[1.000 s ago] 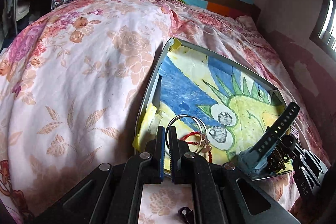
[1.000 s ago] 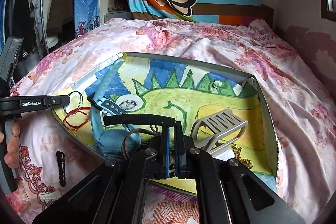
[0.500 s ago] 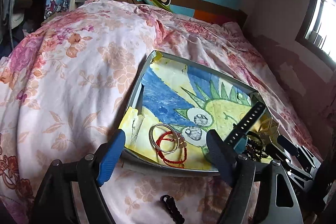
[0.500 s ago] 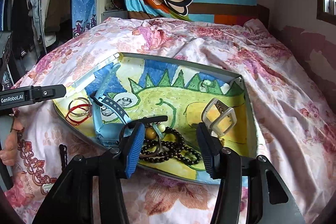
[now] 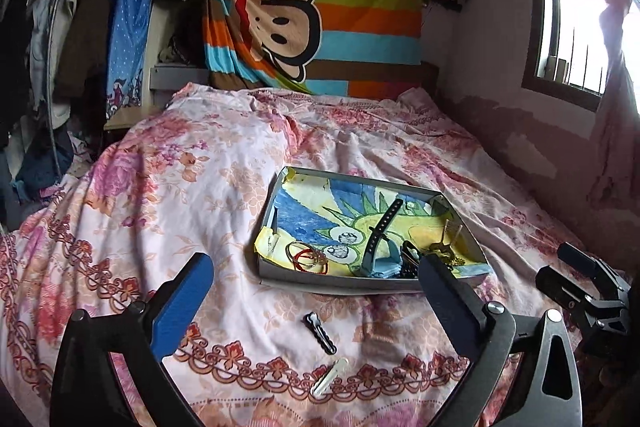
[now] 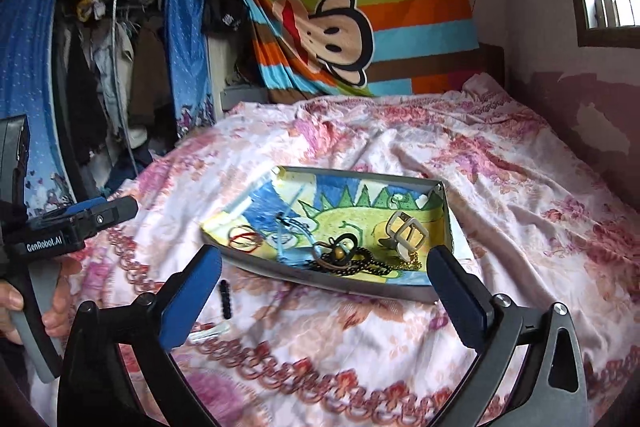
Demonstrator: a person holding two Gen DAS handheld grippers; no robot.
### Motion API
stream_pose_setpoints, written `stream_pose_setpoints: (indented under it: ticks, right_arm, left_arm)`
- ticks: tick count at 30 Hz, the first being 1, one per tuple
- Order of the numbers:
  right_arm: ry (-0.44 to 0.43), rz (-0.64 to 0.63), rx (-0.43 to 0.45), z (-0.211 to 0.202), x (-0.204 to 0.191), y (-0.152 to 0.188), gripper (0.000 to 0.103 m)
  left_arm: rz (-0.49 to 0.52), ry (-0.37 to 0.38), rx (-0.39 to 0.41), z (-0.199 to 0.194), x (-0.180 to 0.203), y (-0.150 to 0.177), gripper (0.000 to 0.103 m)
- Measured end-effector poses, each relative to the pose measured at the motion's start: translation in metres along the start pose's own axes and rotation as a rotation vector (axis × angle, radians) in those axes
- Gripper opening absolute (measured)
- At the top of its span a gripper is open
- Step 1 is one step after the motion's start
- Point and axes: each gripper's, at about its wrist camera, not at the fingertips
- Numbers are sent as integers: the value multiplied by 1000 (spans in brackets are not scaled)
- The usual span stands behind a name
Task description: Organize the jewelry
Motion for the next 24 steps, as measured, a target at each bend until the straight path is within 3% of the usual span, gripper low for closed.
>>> stream_pose_setpoints:
  ticks: [5, 13, 24]
  right_arm:
    - [-3, -16, 64, -48, -16, 30, 101]
    - [23, -11, 114, -88, -33, 76, 101]
    - [23, 15, 33, -73, -28, 118, 101]
  left_arm:
    - [55, -27, 36, -44, 2, 34, 103]
    - [90, -72, 28, -78, -3, 87, 103]
    - [157, -152, -14, -71, 0, 127, 103]
Point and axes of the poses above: each gripper's, at about its wrist camera, not at the fingertips, and z roughly the way its jaws point, x to its right, y to its underside, and after that the axes turned 13 degrees about -x, right-handed
